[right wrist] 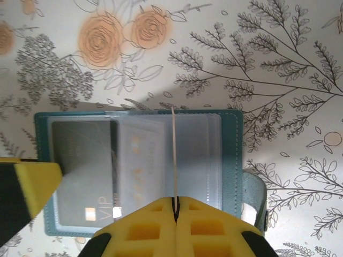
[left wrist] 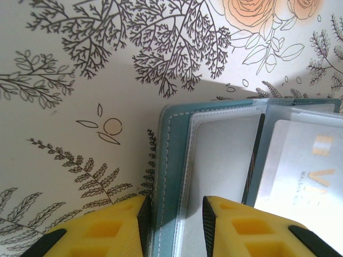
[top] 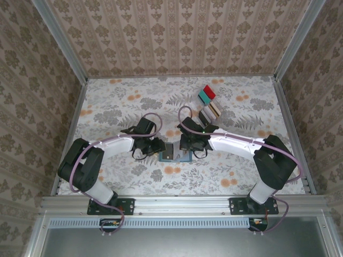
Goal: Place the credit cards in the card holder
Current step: Turn over the card slot in the card holder.
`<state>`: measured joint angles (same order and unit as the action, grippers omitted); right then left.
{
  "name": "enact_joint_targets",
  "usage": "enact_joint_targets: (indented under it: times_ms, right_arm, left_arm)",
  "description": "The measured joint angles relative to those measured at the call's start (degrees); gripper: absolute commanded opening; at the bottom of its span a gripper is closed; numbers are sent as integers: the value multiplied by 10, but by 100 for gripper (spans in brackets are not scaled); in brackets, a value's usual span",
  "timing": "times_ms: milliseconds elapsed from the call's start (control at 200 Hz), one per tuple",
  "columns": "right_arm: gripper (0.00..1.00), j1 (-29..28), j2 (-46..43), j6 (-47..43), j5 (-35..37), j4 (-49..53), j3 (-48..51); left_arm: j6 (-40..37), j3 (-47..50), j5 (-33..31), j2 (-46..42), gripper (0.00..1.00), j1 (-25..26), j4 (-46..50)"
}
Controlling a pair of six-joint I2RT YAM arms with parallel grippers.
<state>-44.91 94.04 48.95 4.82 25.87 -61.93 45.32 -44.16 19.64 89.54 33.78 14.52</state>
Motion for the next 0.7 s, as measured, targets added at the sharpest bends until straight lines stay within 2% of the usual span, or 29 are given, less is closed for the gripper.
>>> enact_joint_targets:
  times_ms: [390, 700]
  right_arm:
    - [6, -7, 0, -5, -16, 6, -26]
    - [6, -9, 2, -8, -63, -22, -29]
  left_arm:
    - [0, 0, 0, 0, 34, 0, 0]
    - [0, 0, -5, -2, 37, 0, -4]
